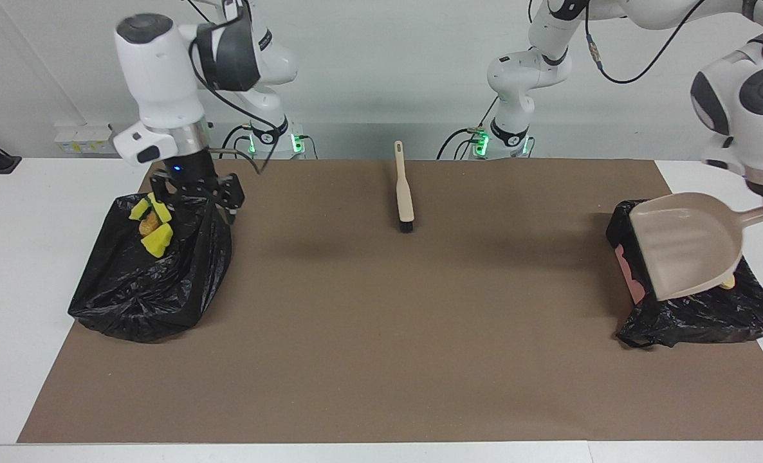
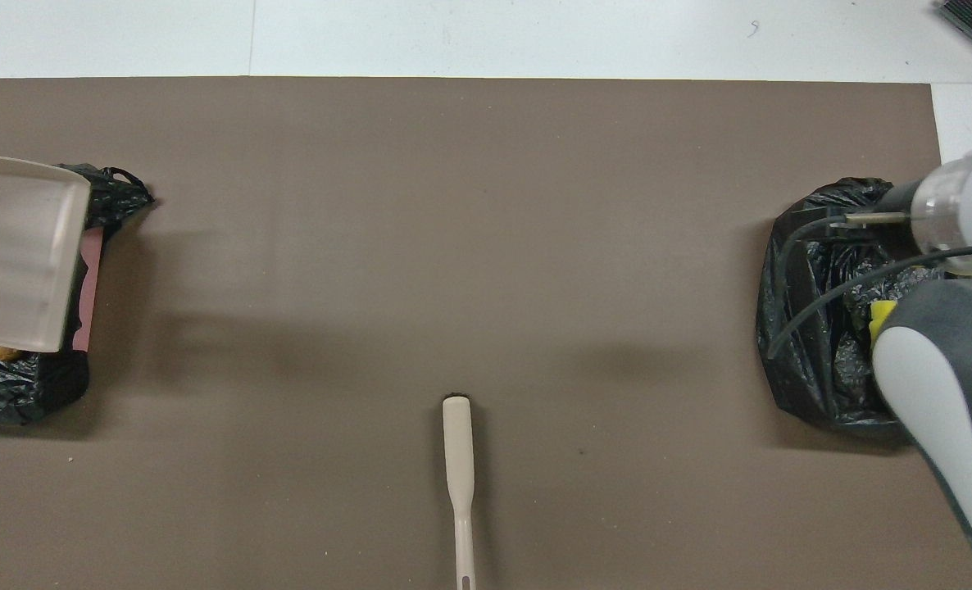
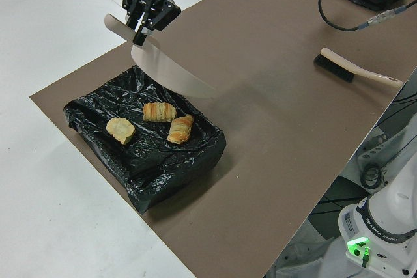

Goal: Sweep and dump trash in bin
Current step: 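Return the dustpan with the left gripper to the table center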

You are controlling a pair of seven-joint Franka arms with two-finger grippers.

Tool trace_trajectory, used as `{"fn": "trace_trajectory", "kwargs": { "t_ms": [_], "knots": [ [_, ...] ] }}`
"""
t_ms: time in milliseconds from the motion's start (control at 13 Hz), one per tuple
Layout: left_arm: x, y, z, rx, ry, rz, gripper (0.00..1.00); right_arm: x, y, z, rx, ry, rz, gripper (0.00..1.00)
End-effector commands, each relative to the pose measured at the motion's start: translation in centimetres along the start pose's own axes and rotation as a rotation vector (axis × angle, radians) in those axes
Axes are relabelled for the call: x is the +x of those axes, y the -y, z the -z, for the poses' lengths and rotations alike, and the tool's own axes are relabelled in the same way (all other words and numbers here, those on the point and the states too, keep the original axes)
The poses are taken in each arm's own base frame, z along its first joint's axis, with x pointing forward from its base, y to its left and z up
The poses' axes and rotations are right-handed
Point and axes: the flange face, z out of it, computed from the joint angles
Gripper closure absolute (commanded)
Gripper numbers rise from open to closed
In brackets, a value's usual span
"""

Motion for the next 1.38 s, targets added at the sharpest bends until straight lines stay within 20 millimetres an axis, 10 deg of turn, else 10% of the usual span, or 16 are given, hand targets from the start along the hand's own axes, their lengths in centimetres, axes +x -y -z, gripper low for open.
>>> {"fn": "trace_trajectory", "kwargs": {
  "t_ms": [0,307,1305],
  "knots": [
    [4.8,-3.0,1.8,-0.017,-0.089,0.094,1.00,-0.3,-2.4,3.9,-0.008,0.052,0.017,0.00],
    [13.4,-4.5,3.7,-0.065,-0.200,0.298,1.00,-2.8,-5.6,9.3,0.013,0.127,-0.037,0.00],
    [39.5,-8.4,14.2,-0.388,-0.496,1.019,1.00,-3.2,-5.9,8.1,0.037,0.126,-0.050,0.00]
  ]
}}
